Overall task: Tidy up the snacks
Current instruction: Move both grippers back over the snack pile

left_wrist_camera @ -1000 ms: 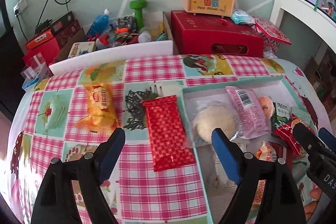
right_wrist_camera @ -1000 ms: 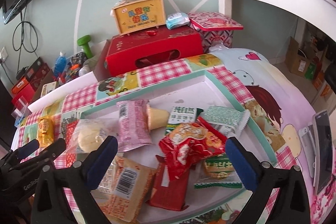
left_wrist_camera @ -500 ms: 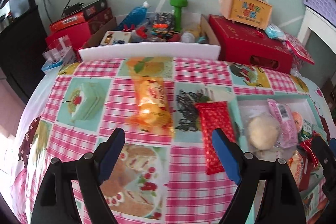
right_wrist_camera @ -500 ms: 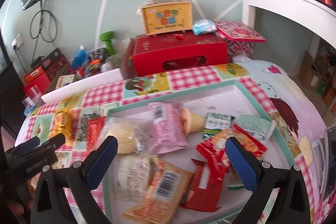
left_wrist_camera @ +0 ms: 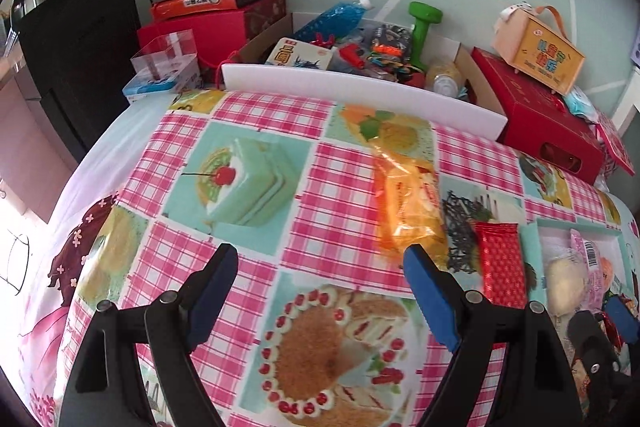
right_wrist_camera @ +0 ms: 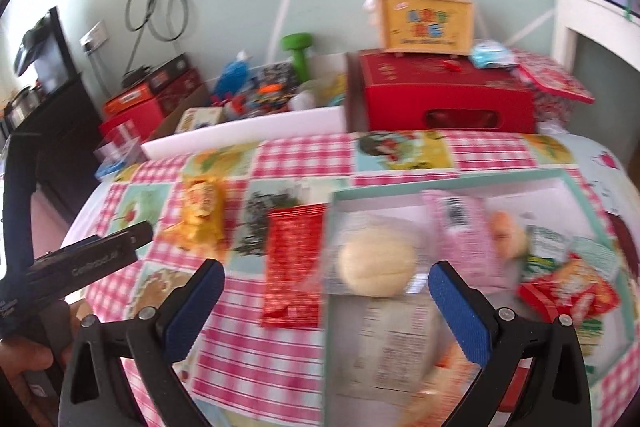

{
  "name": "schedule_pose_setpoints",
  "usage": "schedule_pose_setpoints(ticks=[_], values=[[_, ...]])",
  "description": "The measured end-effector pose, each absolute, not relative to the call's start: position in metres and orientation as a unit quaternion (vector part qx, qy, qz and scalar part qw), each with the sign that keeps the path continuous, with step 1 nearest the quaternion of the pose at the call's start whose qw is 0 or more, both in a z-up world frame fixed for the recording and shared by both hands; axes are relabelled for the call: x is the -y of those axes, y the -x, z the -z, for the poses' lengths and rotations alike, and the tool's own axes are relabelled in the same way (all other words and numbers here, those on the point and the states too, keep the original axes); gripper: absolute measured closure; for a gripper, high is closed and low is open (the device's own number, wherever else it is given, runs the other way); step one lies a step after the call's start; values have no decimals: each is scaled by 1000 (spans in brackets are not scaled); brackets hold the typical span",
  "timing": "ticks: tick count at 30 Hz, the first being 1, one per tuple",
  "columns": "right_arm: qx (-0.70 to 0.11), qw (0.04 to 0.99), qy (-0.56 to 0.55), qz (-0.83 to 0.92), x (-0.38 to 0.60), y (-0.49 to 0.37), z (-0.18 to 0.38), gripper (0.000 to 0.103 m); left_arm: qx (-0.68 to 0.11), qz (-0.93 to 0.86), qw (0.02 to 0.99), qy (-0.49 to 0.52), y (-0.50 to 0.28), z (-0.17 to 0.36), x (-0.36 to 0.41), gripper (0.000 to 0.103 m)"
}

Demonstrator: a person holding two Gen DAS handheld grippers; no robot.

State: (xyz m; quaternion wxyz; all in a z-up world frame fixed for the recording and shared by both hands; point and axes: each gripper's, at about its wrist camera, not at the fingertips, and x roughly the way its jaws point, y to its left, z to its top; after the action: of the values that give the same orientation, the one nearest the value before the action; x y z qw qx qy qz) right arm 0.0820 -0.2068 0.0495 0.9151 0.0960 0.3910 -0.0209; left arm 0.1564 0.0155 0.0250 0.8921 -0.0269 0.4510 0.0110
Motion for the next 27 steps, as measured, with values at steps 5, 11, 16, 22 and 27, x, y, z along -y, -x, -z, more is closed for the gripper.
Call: schedule_pose_setpoints(ticks=[5, 11, 16, 22, 27], values=[[-404, 910, -89, -16, 181, -100, -34, 0, -461, -25, 887, 32, -161, -14, -32, 18], [-403, 911, -75, -48, 157, -111, -28, 0, -466, -36, 883, 45, -165, -5, -49, 18], [-408, 908, -70, -66, 142, -121, -21, 0, -468, -37, 881, 53, -168, 0, -57, 18], [-421, 903, -62, -60, 141, -131, -5, 0, -467, -27, 883, 50, -172, 1, -53, 18], [-426, 901, -77, -45, 157, -137, 2, 1, -463, -4, 885, 50, -177, -3, -43, 18]])
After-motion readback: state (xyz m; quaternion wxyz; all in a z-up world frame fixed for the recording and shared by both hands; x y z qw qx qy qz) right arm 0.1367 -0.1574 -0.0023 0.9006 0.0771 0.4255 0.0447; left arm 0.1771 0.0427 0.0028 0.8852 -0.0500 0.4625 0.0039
